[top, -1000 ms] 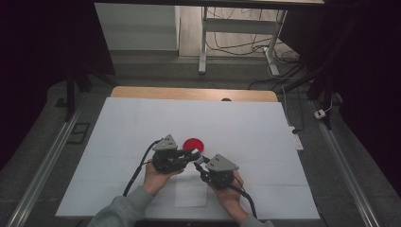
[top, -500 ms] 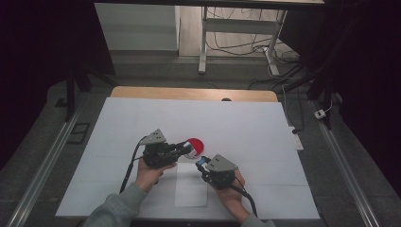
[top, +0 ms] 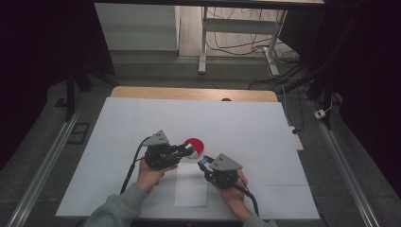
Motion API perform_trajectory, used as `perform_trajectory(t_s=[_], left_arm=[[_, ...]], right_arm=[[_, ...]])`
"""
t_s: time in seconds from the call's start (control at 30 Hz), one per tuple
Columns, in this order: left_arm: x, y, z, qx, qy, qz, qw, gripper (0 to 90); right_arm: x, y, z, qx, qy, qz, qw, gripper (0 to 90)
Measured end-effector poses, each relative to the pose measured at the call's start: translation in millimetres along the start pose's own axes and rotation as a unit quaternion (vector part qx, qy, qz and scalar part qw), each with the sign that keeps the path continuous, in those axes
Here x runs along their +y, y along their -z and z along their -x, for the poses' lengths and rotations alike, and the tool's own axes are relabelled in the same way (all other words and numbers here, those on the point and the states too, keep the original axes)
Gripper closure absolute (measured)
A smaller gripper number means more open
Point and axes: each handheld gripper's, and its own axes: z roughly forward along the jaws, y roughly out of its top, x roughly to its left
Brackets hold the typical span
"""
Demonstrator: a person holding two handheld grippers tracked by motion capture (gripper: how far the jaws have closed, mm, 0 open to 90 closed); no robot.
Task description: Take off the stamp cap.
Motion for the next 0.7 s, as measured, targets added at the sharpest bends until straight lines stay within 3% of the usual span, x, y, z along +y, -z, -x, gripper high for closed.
perform_trajectory(t_s=[0.37,0.7], left_arm=[[0.3,1.2,-1.7,0.006,-0.006,-0.004,1.0,75.8],[1.1,1.3,-0.9,0.01,-0.012,-0.006,0.9999,75.8]], right_arm=[[-9.7,15.8,15.3,0.004,-0.021,0.002,0.9998,65.2],[-21.8,41.2,31.2,-0.005,-0.044,0.002,0.999,65.2]])
